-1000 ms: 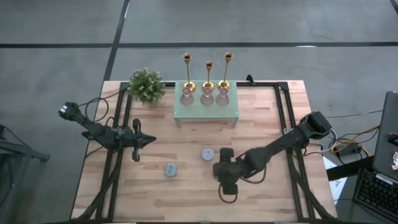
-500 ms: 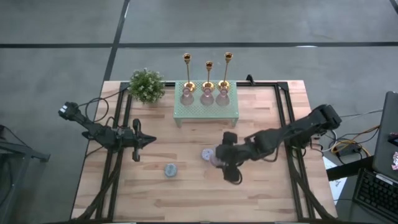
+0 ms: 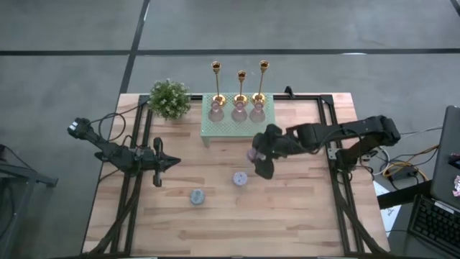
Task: Stock candles and vases on shelf
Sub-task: Put the pink patterned scented candle on the shelf
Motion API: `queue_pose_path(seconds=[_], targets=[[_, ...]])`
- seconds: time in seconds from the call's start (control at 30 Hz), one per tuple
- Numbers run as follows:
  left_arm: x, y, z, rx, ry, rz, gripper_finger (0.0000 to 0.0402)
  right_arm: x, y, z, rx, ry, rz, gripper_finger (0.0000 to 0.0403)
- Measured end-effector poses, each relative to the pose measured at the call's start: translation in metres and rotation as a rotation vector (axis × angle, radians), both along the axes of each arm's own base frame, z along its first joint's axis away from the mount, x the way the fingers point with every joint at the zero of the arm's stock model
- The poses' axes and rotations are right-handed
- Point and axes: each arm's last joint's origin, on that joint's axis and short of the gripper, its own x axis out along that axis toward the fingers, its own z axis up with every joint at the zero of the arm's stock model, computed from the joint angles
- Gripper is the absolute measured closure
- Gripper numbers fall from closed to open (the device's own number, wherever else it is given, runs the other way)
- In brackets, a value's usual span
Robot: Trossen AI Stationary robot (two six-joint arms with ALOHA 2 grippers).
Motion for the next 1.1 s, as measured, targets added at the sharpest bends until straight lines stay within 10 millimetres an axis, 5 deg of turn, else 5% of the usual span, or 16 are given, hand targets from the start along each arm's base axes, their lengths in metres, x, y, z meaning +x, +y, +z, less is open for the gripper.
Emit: queue_pose_path(seconds=[0.57,1.1], targets=[[0.000,0.000,0.000,0.000,0.000,0.000,0.0381,-0.009,-0.071,-0.004,0.026,0.088,-0.270,0.0105],[0.000,0.000,0.000,0.000,0.000,0.000,0.0381,-0.011,-0.099,-0.006,0.041,0.078,-0.382,0.0104]])
